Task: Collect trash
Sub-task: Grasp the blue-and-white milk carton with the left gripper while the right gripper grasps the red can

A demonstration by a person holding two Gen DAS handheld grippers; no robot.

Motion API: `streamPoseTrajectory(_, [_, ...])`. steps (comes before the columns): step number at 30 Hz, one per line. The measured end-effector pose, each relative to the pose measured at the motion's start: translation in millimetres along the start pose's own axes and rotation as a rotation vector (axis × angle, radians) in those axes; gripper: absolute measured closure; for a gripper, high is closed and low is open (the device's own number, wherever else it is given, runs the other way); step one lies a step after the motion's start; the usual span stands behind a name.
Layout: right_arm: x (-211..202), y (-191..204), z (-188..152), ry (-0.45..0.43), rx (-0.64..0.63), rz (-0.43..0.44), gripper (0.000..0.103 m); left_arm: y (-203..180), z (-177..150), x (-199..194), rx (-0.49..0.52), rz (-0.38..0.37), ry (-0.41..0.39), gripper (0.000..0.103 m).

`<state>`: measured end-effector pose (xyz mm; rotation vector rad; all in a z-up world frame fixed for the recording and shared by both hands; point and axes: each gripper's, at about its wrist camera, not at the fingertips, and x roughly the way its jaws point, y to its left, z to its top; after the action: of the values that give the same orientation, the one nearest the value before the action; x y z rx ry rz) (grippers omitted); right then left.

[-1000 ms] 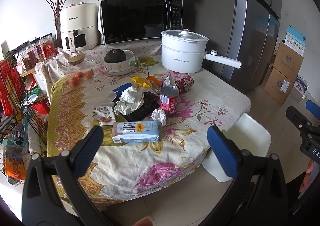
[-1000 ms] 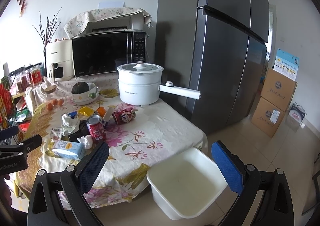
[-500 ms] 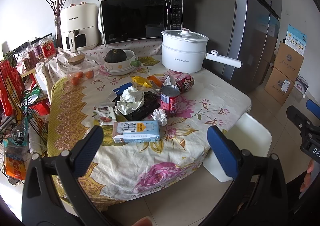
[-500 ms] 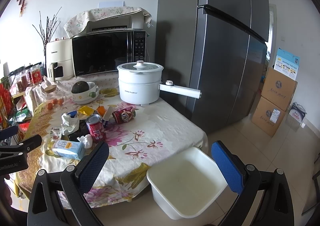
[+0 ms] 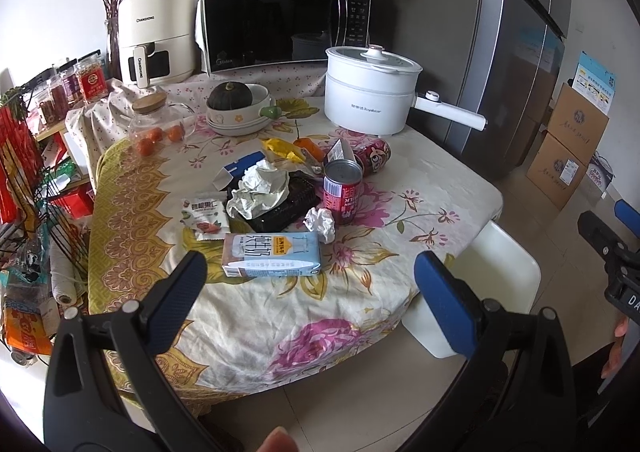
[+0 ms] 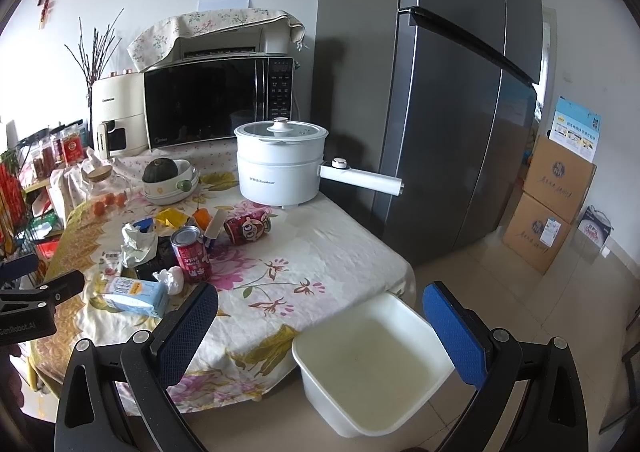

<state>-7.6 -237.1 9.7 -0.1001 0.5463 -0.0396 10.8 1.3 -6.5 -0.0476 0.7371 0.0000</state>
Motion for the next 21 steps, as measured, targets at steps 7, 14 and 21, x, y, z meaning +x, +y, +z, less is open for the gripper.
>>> streamPoseTrajectory(7, [20.6,13.3,20.0,0.082,-0.052,0.032,0.0,16.2,9.0,13.9,-0.025,0.016,0.057,0.0])
streamPoseTrajectory(14, [45.0,34.5,51.2,0.141,-0.074,0.092,0.0,35.9,17.4,28.8,-0.055,0.069,0.09,0.0])
streamPoseTrajectory(21, [82.7,41.7,74.0,0.215,-0.059,0.106,0.0,66.8,21.1,56.6,-0.115,0.126,0.174,0.0])
